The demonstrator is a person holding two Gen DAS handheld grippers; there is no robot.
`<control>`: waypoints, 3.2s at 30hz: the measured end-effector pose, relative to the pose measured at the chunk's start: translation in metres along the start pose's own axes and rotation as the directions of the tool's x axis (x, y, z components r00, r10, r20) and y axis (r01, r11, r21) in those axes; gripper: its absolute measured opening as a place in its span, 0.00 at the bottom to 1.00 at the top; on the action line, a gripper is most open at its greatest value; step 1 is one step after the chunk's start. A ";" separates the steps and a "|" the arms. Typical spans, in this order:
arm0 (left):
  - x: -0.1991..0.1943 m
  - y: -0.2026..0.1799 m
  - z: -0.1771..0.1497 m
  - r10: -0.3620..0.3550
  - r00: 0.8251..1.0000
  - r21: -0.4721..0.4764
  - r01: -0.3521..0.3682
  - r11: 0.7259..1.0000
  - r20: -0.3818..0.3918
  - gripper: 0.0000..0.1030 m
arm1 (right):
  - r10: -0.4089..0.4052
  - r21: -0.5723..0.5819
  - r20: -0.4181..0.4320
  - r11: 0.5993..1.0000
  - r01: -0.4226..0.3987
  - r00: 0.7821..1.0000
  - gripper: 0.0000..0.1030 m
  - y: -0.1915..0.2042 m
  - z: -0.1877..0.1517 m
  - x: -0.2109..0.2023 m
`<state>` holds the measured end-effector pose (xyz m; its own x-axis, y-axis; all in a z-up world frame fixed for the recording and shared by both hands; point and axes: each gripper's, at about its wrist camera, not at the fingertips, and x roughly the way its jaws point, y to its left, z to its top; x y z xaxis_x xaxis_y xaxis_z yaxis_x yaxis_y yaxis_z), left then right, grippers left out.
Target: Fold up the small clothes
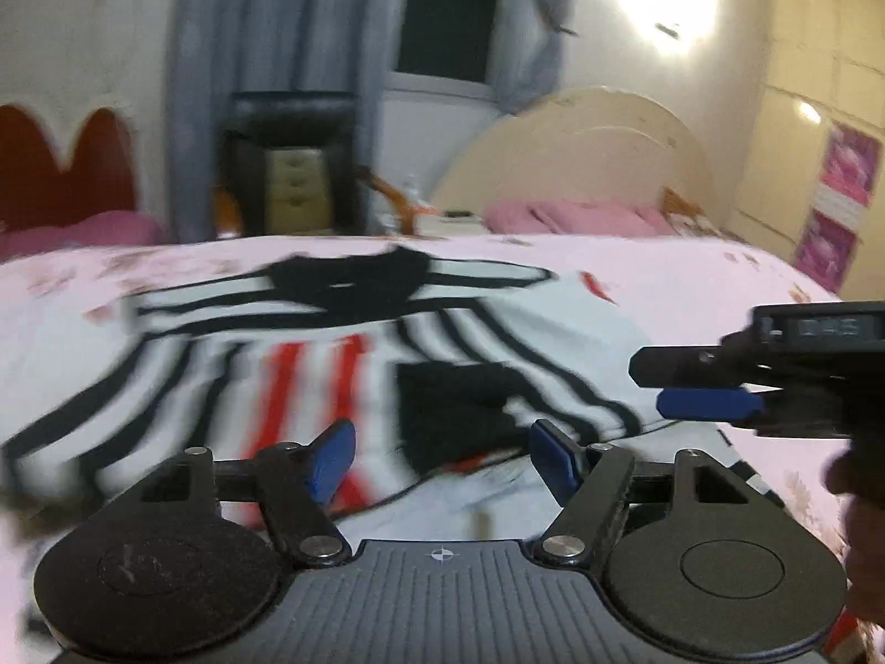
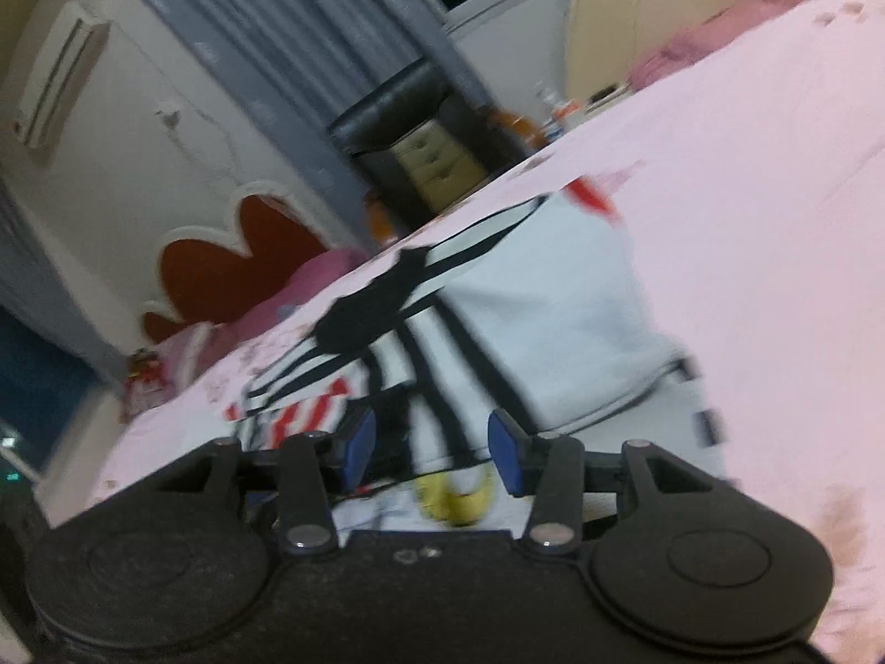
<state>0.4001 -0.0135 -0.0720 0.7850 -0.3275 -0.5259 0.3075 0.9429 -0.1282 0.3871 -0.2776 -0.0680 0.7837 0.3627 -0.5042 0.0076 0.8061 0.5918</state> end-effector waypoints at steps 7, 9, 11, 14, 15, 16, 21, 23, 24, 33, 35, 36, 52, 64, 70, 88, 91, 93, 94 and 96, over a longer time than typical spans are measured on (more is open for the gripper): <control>-0.062 0.103 -0.045 0.269 0.962 -0.123 -0.271 0.955 -0.035 0.68 | -0.025 -0.060 -0.061 0.998 0.021 0.998 0.41 0.020 -0.007 0.051; -0.060 0.121 -0.047 0.294 0.955 -0.127 -0.296 0.947 -0.034 0.68 | -0.044 -0.083 -0.065 0.996 0.039 0.997 0.40 0.023 -0.008 0.065; -0.048 0.134 -0.049 0.304 0.951 -0.115 -0.309 0.944 -0.058 0.68 | -0.061 -0.105 -0.073 0.993 0.053 0.995 0.38 0.026 -0.009 0.079; -0.031 0.143 -0.048 0.307 0.949 -0.102 -0.312 0.944 -0.068 0.68 | -0.028 -0.116 -0.085 0.993 0.018 0.996 0.31 0.031 -0.010 0.089; -0.026 0.144 -0.048 0.309 0.948 -0.100 -0.316 0.944 -0.077 0.68 | -0.036 -0.138 -0.091 0.990 0.023 0.995 0.26 0.035 -0.010 0.093; -0.023 0.146 -0.047 0.306 0.949 -0.101 -0.312 0.945 -0.073 0.66 | -0.045 -0.165 -0.094 0.986 0.029 0.995 0.17 0.038 -0.011 0.095; -0.011 0.145 -0.034 0.274 0.958 -0.098 -0.281 0.955 -0.082 0.41 | -0.091 -0.338 -0.043 0.938 0.072 0.995 0.09 0.062 -0.011 0.088; -0.009 0.145 -0.032 0.274 0.957 -0.085 -0.282 0.956 -0.092 0.41 | -0.093 -0.368 0.019 0.925 0.093 0.995 0.09 0.068 -0.004 0.075; -0.009 0.145 -0.032 0.272 0.958 -0.077 -0.279 0.957 -0.096 0.41 | -0.103 -0.369 0.059 0.922 0.118 0.993 0.08 0.068 0.002 0.066; -0.018 0.146 -0.027 0.229 0.973 -0.078 -0.231 0.970 -0.038 0.40 | -0.180 -0.309 0.077 0.931 0.195 0.981 0.09 0.025 0.020 0.044; -0.018 0.146 -0.026 0.236 0.971 -0.075 -0.238 0.968 -0.039 0.40 | -0.169 -0.307 0.065 0.935 0.181 0.984 0.09 0.023 0.016 0.045; -0.019 0.147 -0.026 0.247 0.968 -0.082 -0.249 0.965 -0.028 0.40 | -0.162 -0.305 0.057 0.937 0.172 0.985 0.09 0.023 0.015 0.046; -0.064 0.153 -0.019 0.245 0.965 -0.235 -0.217 0.947 0.095 0.41 | -0.178 -0.253 0.083 0.948 0.193 0.981 0.20 0.020 0.022 0.035; 0.009 0.122 -0.026 0.129 0.991 -0.022 -0.130 0.991 -0.028 0.58 | -0.222 -0.441 -0.018 0.877 0.191 0.975 0.22 0.037 -0.010 0.077; 0.007 0.140 0.014 0.149 0.987 -0.053 -0.146 0.988 0.056 0.58 | -0.177 -0.380 0.046 0.907 0.181 0.983 0.34 0.036 0.012 0.065; 0.092 0.200 0.055 0.280 0.960 -0.038 -0.279 0.960 0.028 0.79 | -0.193 -0.328 0.038 0.924 0.195 0.980 0.30 0.010 0.046 0.100; 0.092 0.193 0.062 0.227 0.973 -0.024 -0.226 0.974 0.037 0.79 | -0.189 -0.310 0.067 0.929 0.201 0.980 0.32 0.009 0.050 0.095; 0.097 0.198 0.067 0.250 0.968 -0.048 -0.249 0.967 0.022 0.67 | -0.190 -0.293 0.073 0.934 0.203 0.979 0.32 0.007 0.054 0.095; 0.098 0.202 0.068 0.263 0.965 -0.073 -0.261 0.963 0.017 0.60 | -0.191 -0.289 0.075 0.935 0.204 0.979 0.32 0.006 0.054 0.094; 0.096 0.216 0.066 0.299 0.954 -0.138 -0.296 0.945 0.002 0.59 | -0.189 -0.291 0.074 0.935 0.203 0.979 0.32 0.006 0.054 0.093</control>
<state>0.5774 0.1546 -0.0946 0.8418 -0.0309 -0.5389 -0.0155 0.9966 -0.0814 0.4933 -0.2642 -0.0772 0.8120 0.1677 -0.5590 -0.0146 0.9634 0.2678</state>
